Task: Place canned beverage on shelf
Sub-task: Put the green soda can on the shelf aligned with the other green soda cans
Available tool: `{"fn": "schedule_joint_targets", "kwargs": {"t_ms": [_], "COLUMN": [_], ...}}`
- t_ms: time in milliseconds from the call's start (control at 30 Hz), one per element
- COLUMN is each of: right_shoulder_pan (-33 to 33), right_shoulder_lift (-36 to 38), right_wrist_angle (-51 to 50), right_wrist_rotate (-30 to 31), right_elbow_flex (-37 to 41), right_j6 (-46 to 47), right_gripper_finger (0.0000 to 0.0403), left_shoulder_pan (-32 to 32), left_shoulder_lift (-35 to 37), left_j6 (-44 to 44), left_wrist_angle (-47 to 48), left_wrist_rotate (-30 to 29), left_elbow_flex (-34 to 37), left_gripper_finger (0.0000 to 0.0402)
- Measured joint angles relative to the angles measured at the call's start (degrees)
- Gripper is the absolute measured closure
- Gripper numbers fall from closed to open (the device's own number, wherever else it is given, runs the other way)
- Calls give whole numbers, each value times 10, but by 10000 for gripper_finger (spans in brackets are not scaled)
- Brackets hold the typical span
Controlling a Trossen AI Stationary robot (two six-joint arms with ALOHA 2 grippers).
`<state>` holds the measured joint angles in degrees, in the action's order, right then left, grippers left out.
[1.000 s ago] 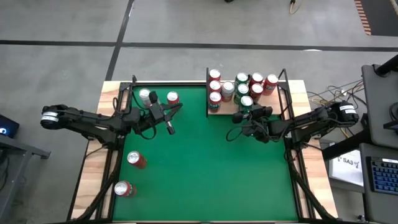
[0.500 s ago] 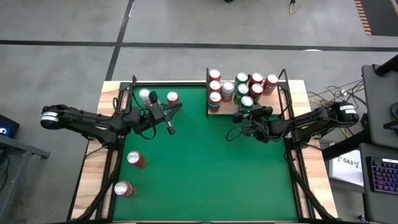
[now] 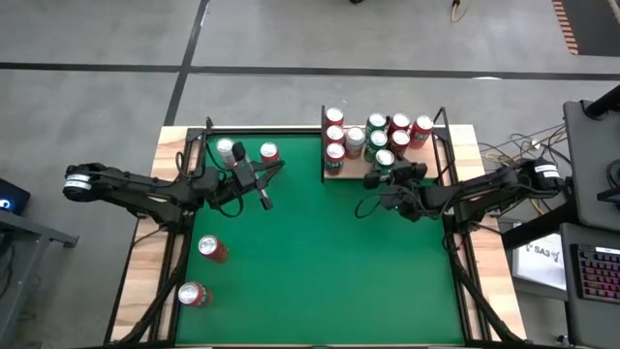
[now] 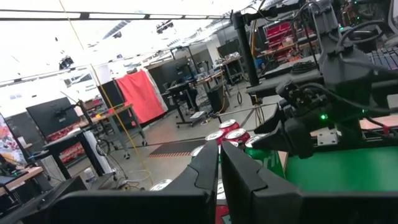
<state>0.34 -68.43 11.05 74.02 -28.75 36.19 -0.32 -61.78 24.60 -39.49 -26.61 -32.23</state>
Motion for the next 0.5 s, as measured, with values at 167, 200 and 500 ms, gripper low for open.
{"fn": "schedule_joint_targets", "kwargs": {"t_ms": [167, 200, 500], "right_shoulder_pan": [0, 0, 0], "right_shoulder_lift": [2, 2, 9], "right_wrist_angle": [0, 0, -1], "right_wrist_rotate": [11, 11, 12], "right_elbow_flex": [-19, -23, -58], "right_j6": [-38, -43, -105], "right_gripper_finger": [58, 58, 58], "left_shoulder_pan": [0, 0, 0], "left_shoulder_lift": [0, 0, 0], "left_j6": [2, 4, 4], "left_wrist_angle": [1, 1, 1], "left_wrist_rotate": [0, 0, 0], "left_elbow_flex": [0, 0, 0], "left_gripper_finger": [400, 400, 400]}}
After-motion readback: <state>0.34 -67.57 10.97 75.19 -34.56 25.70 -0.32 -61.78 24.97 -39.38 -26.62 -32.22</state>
